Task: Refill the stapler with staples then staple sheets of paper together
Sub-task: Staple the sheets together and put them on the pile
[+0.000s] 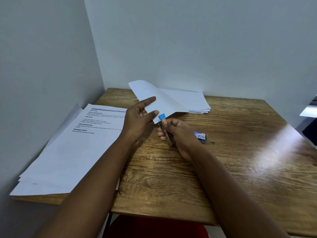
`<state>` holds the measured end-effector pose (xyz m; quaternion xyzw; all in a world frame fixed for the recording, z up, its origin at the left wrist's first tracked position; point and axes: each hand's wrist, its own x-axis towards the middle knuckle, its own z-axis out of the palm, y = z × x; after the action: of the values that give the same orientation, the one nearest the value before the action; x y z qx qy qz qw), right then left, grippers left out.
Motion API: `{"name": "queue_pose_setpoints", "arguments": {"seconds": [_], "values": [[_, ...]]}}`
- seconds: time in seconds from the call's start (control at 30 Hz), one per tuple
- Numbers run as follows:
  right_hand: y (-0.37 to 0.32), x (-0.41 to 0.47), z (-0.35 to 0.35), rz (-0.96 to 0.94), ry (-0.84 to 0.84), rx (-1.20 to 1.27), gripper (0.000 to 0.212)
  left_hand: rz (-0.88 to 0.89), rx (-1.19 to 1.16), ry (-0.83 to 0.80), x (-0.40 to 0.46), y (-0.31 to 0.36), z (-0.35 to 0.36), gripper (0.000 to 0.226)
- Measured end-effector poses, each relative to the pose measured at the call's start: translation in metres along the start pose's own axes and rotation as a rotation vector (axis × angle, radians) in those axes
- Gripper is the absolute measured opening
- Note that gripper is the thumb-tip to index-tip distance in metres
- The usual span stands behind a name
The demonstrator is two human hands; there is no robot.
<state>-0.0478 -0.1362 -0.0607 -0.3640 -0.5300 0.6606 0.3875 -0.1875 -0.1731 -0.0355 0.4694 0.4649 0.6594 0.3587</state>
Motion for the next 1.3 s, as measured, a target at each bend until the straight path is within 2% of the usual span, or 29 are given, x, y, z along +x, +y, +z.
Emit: {"name": "queue_pose_setpoints", "arguments": {"seconds": [0.27,0.43,0.53,0.7,0.87,1.0,1.13,1.23,1.3], "values": [[-0.005,-0.003,0.004,0.023,0.032,0.034,0.019,-0.001,-0.025,-0.012,0.0,-0.003,0.0,0.045],[-0.009,-0.005,0.003,0.044,0.017,0.101,0.032,-0.021,-0.015,0.047,0.007,-0.009,-0.005,0.045],[-0.015,-0.003,-0.004,0.006,0.069,0.185,0.044,-0.062,-0.137,0.048,0.01,-0.01,-0.009,0.043],[-0.022,-0.001,-0.018,-0.026,0.266,0.424,0.059,-0.078,-0.141,-0.036,0.011,-0.012,-0.013,0.039],[-0.024,0.002,-0.035,-0.095,0.455,0.62,0.035,-0.106,-0.163,-0.178,0.008,-0.015,-0.013,0.038],[-0.024,0.003,-0.041,-0.163,0.566,0.652,0.036,-0.166,-0.098,-0.236,0.006,-0.015,-0.007,0.035],[-0.027,0.004,-0.043,-0.23,0.653,0.699,0.034,-0.218,-0.08,-0.294,0.006,-0.01,-0.003,0.049],[-0.028,0.003,-0.042,-0.251,0.67,0.724,0.034,-0.125,0.081,-0.293,0.004,-0.019,-0.006,0.054],[-0.028,0.002,-0.041,-0.255,0.665,0.728,0.033,-0.053,0.251,-0.243,0.003,-0.025,-0.006,0.048]]}}
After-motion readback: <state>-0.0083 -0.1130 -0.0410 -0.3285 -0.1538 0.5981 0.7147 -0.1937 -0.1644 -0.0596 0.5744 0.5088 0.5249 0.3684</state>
